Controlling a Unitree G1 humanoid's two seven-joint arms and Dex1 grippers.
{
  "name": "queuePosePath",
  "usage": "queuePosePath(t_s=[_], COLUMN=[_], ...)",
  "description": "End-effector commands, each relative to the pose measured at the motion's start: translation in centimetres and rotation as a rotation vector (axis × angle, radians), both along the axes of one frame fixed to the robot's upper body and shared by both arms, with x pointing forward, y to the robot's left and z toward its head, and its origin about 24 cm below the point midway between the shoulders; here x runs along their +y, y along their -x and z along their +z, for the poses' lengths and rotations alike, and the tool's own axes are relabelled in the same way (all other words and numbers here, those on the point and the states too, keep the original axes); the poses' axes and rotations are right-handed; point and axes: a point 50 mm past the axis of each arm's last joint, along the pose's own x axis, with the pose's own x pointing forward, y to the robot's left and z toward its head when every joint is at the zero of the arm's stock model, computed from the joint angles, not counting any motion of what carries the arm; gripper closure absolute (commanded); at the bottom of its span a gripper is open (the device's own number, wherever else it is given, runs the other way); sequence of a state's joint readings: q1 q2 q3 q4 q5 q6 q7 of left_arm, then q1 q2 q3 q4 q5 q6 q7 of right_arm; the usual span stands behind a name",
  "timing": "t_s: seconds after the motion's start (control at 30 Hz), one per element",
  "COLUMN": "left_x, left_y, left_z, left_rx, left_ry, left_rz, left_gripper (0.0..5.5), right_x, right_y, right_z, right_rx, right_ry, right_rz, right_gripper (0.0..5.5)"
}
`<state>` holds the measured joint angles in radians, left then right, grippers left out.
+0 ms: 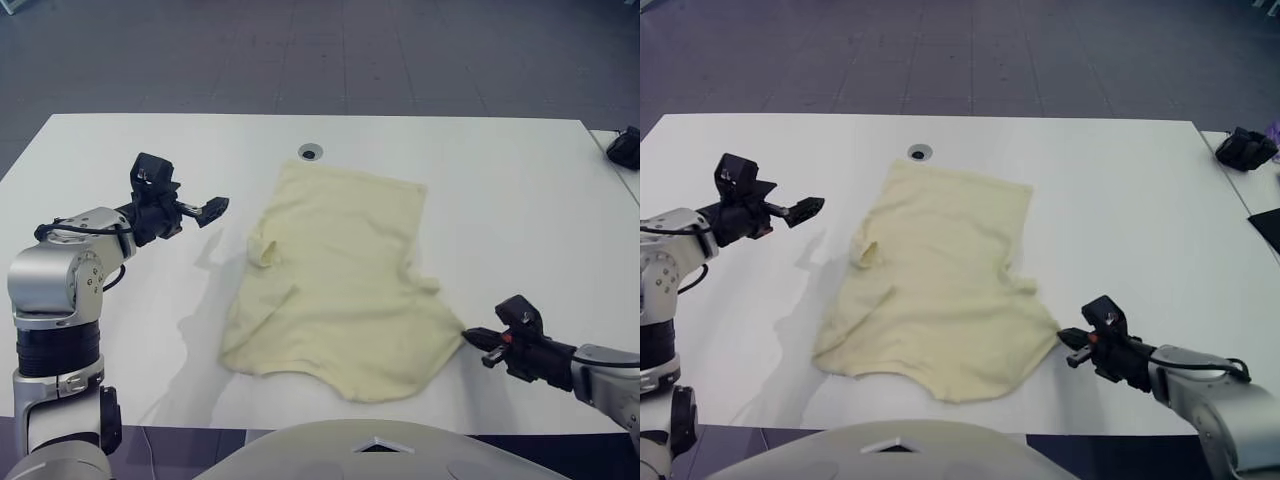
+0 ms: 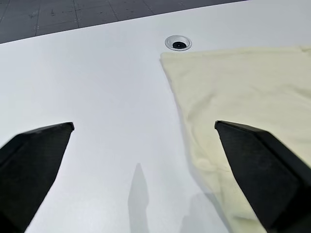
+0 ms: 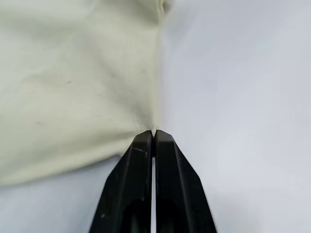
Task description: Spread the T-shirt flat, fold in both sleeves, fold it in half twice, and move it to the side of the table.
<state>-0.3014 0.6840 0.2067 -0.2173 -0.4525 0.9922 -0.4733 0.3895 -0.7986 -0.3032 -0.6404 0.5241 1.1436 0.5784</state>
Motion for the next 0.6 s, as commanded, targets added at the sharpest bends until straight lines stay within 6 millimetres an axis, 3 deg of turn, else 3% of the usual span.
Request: queuePosePath(t_s=[0.03, 0.13, 0.43, 0.6], left_x=[0.0, 0.0, 0.0, -0.6], left_y=[-0.4, -0.2, 0.5, 0.5], left_z=[0.4, 0.1, -0.7, -1.0], left_rx=[-0.019, -0.014, 0.004, 0.01], left_ry=[-0.023, -0.024, -0.014, -0.008], left_rz=[0.001, 0.006, 0.024, 0.011], left_gripper=[0.1, 0.1, 0.1, 0.1], right_x=[-2.0, -1.9, 1.1, 3.8], right_y=[-1.0, -1.3, -2.5, -3.3], right_z=[0.0, 0.8, 5.4, 5.4], right_rx=[0.006, -0.003, -0.114, -0.119], right_ry=[0.066, 0.048, -0.05, -0.137], right_rz=[-0.049, -0.017, 0.163, 0.251], right_gripper=[5.48, 5.48, 5.48, 5.48])
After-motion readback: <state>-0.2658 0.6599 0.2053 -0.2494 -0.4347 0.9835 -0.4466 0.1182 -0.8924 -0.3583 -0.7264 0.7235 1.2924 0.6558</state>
